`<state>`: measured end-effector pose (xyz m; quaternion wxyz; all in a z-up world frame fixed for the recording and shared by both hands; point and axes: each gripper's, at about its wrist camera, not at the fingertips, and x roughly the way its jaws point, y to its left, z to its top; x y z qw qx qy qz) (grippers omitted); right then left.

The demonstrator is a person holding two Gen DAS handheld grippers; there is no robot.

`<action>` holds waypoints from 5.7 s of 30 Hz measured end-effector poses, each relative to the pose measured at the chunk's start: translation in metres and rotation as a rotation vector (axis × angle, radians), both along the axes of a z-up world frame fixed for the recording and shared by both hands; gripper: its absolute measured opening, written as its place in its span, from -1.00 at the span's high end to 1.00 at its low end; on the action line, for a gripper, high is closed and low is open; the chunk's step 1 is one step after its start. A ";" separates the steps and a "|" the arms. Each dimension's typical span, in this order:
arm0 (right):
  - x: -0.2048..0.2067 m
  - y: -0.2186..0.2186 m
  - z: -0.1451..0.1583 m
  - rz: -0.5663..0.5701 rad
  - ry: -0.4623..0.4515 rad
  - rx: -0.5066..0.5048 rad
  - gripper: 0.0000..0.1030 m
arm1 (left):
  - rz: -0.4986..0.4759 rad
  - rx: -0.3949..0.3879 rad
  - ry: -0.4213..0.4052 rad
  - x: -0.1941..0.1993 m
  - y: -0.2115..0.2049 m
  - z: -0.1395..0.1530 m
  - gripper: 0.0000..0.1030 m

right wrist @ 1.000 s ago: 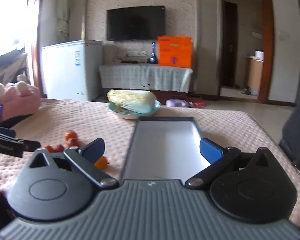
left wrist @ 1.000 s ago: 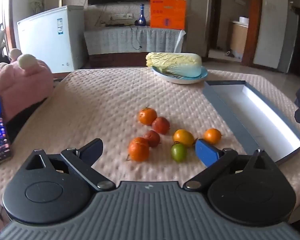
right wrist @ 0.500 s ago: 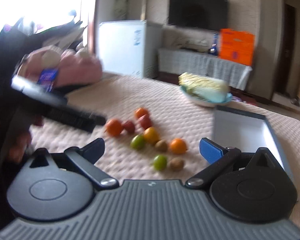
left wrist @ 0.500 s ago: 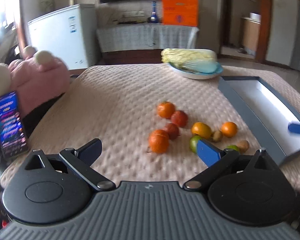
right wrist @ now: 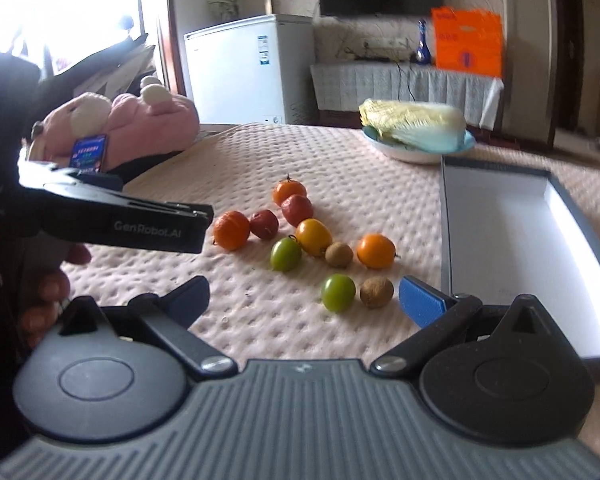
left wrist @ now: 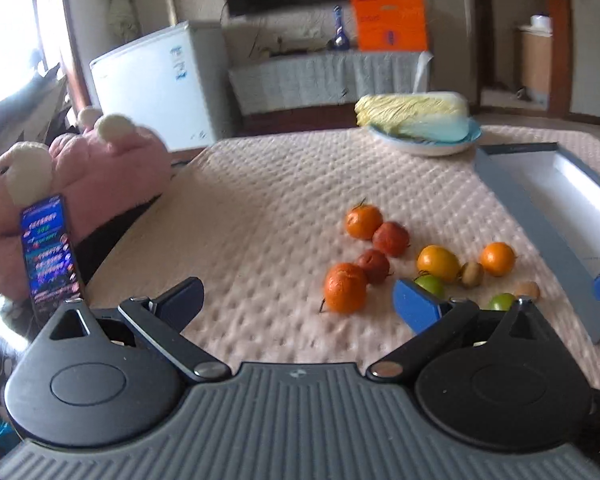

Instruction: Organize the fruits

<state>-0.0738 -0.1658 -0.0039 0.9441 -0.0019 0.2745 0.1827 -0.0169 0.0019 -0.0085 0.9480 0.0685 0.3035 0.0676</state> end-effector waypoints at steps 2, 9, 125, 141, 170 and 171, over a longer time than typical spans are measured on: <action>-0.002 -0.005 0.004 -0.024 -0.026 0.012 -0.99 | 0.043 0.023 0.004 0.003 -0.001 -0.001 -0.99; -0.056 -0.029 0.054 0.023 -0.396 0.180 -0.97 | 0.185 0.038 0.003 0.015 0.010 -0.004 -0.99; 0.034 -0.058 0.026 0.089 -0.033 -0.032 0.47 | -0.178 -0.162 0.041 0.054 -0.038 -0.011 0.42; 0.038 -0.094 0.021 -0.057 -0.001 -0.035 0.47 | -0.282 -0.171 0.004 0.082 -0.105 0.000 0.42; 0.056 -0.136 0.000 -0.206 0.121 -0.046 0.47 | -0.409 -0.163 0.065 0.154 -0.205 -0.026 0.41; 0.056 -0.137 0.000 -0.206 0.123 -0.045 0.47 | -0.411 -0.162 0.065 0.154 -0.206 -0.026 0.41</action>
